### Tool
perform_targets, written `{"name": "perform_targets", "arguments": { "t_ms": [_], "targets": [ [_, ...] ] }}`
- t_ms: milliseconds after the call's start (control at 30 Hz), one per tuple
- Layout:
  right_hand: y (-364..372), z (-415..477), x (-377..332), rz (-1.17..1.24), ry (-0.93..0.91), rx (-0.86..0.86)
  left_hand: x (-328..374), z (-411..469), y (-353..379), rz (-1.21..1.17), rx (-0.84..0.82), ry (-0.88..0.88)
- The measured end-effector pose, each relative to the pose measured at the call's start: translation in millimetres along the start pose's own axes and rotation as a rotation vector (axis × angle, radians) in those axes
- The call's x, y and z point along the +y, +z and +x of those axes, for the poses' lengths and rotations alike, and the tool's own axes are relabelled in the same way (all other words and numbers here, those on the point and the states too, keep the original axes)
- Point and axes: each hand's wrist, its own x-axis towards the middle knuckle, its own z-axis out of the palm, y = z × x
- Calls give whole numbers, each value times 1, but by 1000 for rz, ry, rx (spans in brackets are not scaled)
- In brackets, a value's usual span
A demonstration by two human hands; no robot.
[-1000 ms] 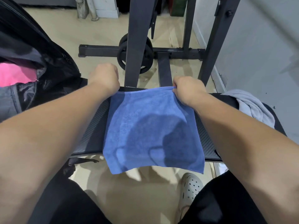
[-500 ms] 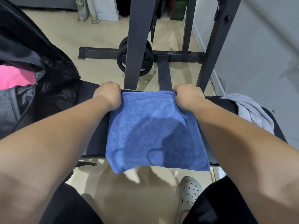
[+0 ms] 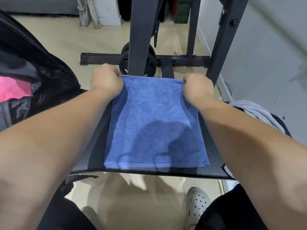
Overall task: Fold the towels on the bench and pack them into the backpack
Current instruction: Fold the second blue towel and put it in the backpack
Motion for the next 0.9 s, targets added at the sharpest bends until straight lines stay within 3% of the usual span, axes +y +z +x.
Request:
{"name": "perform_targets", "arguments": {
  "t_ms": [100,267,467,600,900],
  "targets": [
    [-8,-8,5,42,-3,56,5,-14,-15,-35,41,46],
    [-20,-64,19,156,-87,-10,-8,-70,-31,-108,12,89],
    [-28,-138,30,194,-250,-147,-62,-151,-30,-18,-6,440],
    [-15,-170,35,179,-307,-137,-78,-190,-24,54,-48,494],
    [-9,-209,37,198,-229,-209,-92,-234,-9,56,0,502]
  ]
}}
